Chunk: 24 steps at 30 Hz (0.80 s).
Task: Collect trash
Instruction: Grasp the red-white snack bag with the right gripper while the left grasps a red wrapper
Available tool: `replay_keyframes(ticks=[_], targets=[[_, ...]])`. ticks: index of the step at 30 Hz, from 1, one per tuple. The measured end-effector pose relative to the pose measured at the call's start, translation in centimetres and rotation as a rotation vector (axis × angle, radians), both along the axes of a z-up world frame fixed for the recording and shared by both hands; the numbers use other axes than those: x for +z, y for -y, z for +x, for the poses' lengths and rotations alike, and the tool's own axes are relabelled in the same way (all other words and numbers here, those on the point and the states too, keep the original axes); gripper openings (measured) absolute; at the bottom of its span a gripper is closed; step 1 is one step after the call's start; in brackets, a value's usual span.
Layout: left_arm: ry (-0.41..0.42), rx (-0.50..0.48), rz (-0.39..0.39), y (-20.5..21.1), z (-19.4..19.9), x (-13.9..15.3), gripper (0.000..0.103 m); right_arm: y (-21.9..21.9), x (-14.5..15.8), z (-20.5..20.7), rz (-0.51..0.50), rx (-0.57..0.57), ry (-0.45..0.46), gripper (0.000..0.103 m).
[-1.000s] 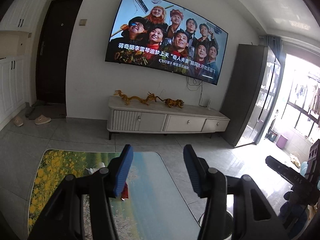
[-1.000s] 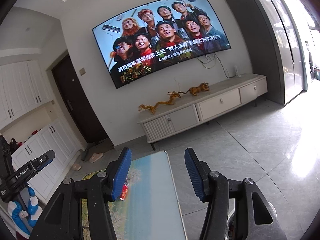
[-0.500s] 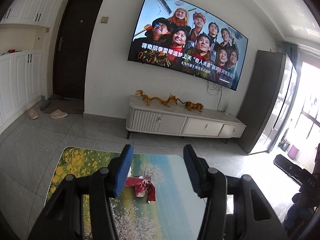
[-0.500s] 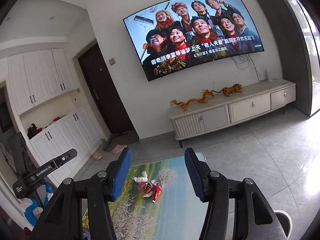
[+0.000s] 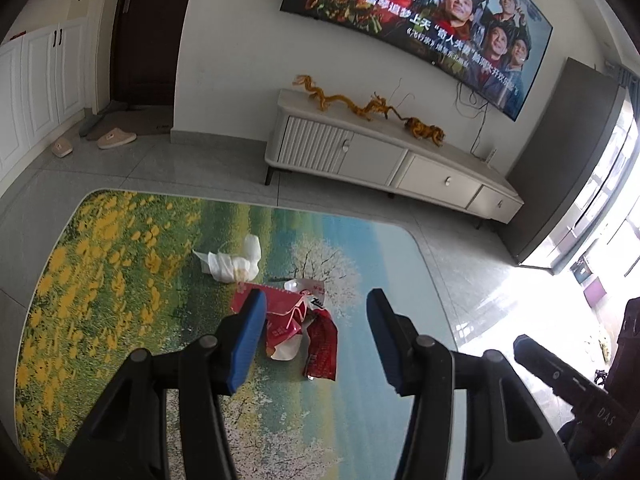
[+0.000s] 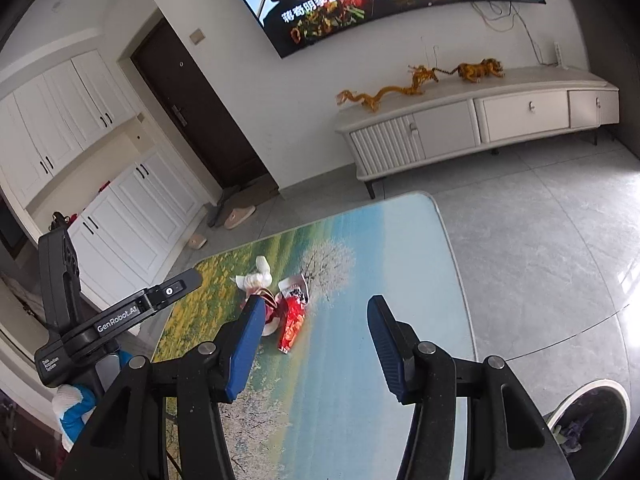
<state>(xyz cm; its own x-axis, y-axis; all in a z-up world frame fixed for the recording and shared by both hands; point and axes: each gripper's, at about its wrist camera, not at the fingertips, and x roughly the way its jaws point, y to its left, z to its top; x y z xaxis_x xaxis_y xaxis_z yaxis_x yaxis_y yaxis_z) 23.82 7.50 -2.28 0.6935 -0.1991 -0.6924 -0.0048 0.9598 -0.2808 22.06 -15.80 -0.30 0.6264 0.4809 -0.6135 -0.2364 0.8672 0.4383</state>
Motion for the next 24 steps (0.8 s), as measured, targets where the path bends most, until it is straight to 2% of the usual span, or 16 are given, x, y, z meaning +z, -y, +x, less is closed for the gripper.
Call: replay_keyframes(ticks=[7,16,19,24], targets=[[-0.104,0.018,0.051,0.7,4.7,-4.4,0.051,-3.3,-5.1,4.1,0.017,0.097,-0.1,0.051],[-0.186,0.054,0.013,-1.1,7.1,-7.6,0.051,-7.8,-9.1,7.6,-0.002,0.191,-0.171,0.051],[-0.206,0.066,-0.014,-2.1,7.1,-8.5,0.051,-8.5,-10.3,8.4,0.001,0.195,-0.194,0.046],[-0.21,0.085,-0.097,-3.8,6.5,-9.4,0.05,-9.0,-11.4,8.9,0.004,0.196,-0.213,0.025]])
